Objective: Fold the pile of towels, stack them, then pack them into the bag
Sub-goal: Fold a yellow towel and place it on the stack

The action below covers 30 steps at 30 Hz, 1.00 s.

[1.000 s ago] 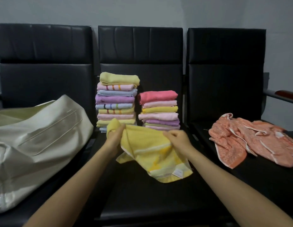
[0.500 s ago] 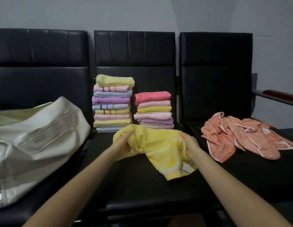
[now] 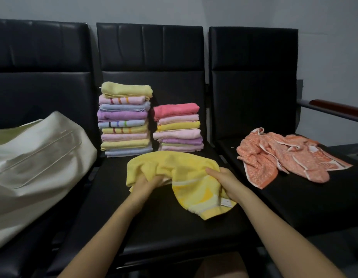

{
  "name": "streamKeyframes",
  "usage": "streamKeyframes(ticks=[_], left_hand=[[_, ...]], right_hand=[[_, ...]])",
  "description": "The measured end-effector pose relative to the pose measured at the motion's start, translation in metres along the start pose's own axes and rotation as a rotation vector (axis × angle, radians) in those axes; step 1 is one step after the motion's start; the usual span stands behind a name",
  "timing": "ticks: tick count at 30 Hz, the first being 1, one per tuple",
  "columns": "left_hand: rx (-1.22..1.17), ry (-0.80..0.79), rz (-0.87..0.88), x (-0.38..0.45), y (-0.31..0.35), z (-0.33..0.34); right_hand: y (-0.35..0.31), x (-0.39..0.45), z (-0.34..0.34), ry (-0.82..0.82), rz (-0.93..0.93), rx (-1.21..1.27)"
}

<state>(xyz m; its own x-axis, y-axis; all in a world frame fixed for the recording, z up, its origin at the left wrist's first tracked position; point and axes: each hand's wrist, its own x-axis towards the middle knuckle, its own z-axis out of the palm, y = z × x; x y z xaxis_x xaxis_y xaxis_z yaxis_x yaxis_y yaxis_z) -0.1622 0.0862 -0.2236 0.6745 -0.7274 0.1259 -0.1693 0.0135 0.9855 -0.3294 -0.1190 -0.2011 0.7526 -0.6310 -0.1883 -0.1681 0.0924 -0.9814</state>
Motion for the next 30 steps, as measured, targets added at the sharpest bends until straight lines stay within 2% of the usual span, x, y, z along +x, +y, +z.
streamKeyframes(ticks=[4, 5, 7, 9, 12, 15, 18, 21, 23, 25, 28, 30], left_hand=[[-0.887, 0.188, -0.11, 0.002, 0.01, -0.03], [-1.026, 0.243, -0.131, 0.001, 0.011, -0.036], [-1.123, 0.273, -0.154, -0.001, 0.007, -0.046], [-1.041, 0.216, -0.172, -0.003, 0.004, -0.045], [-0.514, 0.189, -0.172, -0.003, 0.002, -0.032], [0.058, 0.167, -0.057, -0.01, 0.005, -0.013], [0.347, 0.049, 0.003, -0.015, -0.005, -0.001], [0.195, 0.16, -0.054, -0.022, 0.004, -0.002], [0.088, 0.217, -0.107, -0.027, 0.019, -0.01], [0.046, 0.202, -0.147, -0.032, 0.033, -0.023], [-0.106, 0.182, -0.124, -0.033, 0.061, -0.049], [-0.247, 0.219, -0.17, -0.034, 0.082, -0.062]], right_hand=[[-0.003, 0.0, -0.003, -0.059, 0.054, -0.038], [-0.005, 0.0, -0.003, -0.06, 0.065, -0.022], [-0.005, -0.001, -0.003, -0.037, 0.067, 0.071], [0.0, 0.002, -0.004, 0.033, 0.041, 0.206], [0.005, 0.002, -0.007, 0.126, -0.017, 0.359], [0.006, -0.003, -0.005, 0.155, -0.08, 0.309], [0.005, -0.009, 0.002, 0.183, -0.16, 0.183], [0.003, -0.02, 0.008, 0.204, -0.215, 0.074], [-0.003, -0.026, 0.009, 0.147, -0.184, 0.026], [-0.015, -0.034, 0.011, 0.064, -0.137, -0.021], [-0.049, -0.052, 0.019, -0.038, -0.1, 0.098], [-0.069, -0.066, 0.023, -0.105, -0.098, 0.209]])
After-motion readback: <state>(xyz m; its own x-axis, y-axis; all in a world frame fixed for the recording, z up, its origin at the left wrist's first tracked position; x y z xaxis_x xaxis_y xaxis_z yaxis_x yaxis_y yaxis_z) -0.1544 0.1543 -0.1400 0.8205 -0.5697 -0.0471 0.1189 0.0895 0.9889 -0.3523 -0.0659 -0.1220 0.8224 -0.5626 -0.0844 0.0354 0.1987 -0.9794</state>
